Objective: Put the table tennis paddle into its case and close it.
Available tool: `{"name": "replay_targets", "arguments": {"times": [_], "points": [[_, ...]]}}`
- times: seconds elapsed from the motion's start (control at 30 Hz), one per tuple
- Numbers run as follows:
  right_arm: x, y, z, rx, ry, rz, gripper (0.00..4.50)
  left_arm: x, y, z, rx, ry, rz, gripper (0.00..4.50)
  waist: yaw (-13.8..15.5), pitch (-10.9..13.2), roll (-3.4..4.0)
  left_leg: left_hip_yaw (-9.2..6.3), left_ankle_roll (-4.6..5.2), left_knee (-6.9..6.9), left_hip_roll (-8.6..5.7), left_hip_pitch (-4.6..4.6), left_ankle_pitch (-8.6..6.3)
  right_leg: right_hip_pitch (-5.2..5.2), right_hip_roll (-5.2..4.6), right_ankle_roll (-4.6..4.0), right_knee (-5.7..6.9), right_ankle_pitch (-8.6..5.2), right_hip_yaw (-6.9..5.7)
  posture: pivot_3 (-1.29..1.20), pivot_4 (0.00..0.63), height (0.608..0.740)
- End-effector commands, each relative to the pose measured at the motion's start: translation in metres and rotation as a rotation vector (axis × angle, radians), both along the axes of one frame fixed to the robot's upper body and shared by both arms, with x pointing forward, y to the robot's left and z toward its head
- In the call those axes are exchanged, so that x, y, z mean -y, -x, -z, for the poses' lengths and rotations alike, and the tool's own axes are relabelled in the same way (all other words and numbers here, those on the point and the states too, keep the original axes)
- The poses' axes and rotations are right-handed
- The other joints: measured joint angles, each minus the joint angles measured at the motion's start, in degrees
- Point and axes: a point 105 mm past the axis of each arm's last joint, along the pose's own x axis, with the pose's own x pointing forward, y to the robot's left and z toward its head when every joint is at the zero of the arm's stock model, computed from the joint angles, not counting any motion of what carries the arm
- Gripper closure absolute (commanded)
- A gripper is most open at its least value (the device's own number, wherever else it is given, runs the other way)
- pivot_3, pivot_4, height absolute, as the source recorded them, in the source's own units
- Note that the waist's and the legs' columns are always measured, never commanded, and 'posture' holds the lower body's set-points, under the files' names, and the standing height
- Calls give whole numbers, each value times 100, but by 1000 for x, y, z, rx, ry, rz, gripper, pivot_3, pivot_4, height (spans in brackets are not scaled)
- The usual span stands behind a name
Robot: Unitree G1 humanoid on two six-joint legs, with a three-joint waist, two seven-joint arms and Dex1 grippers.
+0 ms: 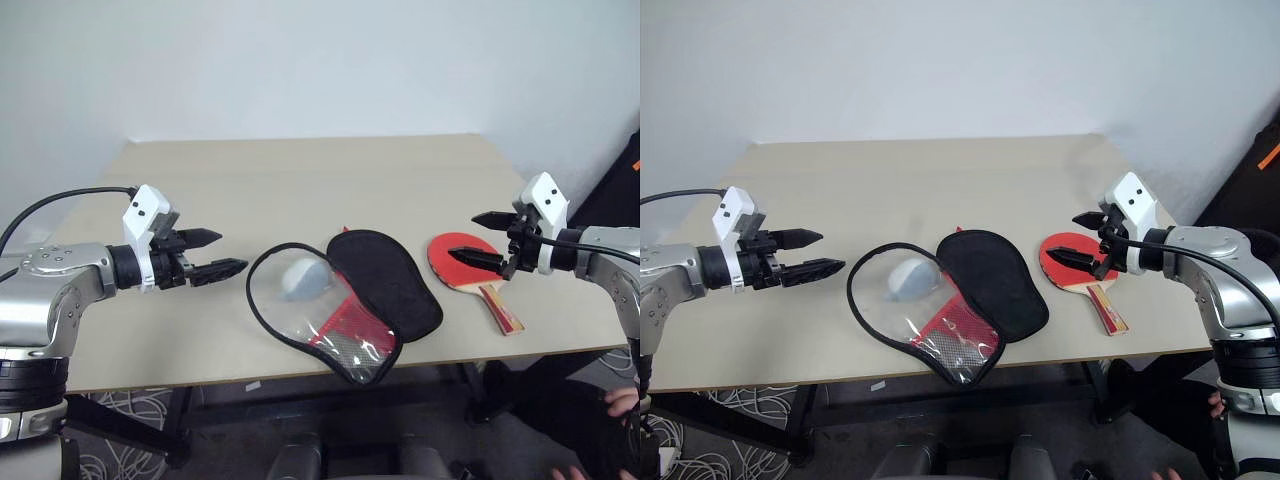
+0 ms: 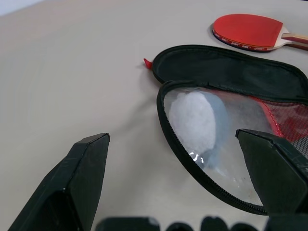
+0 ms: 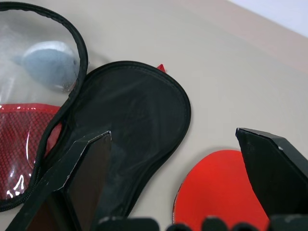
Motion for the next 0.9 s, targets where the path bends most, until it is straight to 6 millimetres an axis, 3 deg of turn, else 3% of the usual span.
{"name": "replay_targets", "arguments": {"times": [0.03,0.63,0.9], "points": [[1,2,-14,53,-17,4,0,0,-3,-13,48,-21,8,32,0,0,0,0,0,0,0,0,0,0,0,0,0,0,0,0,0,698],[12,9,-14,6,13,27,0,3,-1,-2,24,-14,34,32,1,0,0,1,0,0,0,0,0,0,0,0,0,0,0,0,0,698],[23,12,-12,-16,50,45,0,15,-1,5,16,-7,75,32,1,-1,-5,0,0,1,1,0,0,1,0,0,0,0,0,0,0,698]]}}
